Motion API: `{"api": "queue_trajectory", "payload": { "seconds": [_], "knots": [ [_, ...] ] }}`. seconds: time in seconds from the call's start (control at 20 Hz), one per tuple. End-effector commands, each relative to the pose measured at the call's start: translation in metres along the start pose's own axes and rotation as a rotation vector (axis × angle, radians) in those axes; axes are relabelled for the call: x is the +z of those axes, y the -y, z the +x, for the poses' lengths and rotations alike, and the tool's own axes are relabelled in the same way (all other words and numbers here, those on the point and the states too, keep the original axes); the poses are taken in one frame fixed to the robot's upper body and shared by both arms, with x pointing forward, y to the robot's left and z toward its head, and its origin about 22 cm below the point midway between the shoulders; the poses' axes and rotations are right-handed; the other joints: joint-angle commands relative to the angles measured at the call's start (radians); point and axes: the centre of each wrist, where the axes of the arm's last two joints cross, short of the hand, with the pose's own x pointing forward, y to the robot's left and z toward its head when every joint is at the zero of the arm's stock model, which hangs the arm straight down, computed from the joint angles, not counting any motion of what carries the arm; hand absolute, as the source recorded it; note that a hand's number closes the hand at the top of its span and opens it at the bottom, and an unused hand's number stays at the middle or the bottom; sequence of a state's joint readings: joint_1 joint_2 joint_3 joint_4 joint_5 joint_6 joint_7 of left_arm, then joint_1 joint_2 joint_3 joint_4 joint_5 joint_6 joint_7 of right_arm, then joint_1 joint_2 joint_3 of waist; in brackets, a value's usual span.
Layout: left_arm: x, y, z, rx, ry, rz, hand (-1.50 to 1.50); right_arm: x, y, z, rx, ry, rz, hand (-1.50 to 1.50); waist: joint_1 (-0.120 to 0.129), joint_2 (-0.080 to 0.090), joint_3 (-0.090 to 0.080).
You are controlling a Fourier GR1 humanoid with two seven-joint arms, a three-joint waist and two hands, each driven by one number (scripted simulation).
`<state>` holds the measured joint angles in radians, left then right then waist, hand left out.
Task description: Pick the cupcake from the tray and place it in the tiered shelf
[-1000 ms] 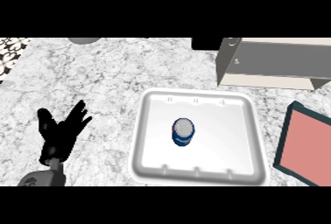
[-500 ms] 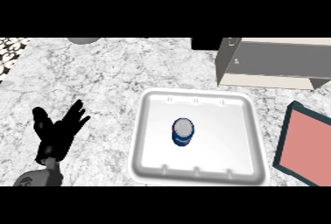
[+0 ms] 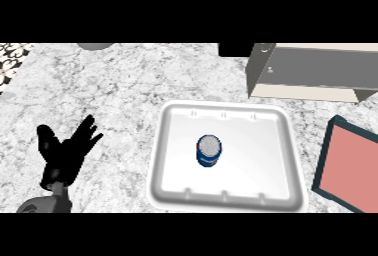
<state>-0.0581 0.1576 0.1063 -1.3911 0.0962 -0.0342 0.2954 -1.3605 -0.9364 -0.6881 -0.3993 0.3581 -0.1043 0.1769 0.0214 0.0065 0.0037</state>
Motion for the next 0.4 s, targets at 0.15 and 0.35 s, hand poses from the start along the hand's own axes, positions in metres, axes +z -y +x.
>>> {"api": "queue_trajectory", "payload": {
  "seconds": [0.15,0.35],
  "knots": [
    [-0.002,-0.001,-0.022,0.001,-0.033,0.005,0.00,-0.004,0.082,-0.012,-0.052,-0.037,-0.002,-1.50,-0.004,0.005,-0.002],
    [-0.006,0.011,-0.012,-0.002,-0.040,0.003,0.00,-0.001,0.113,-0.025,-0.062,-0.017,0.045,-1.50,-0.008,0.004,-0.002]
  ]
}}
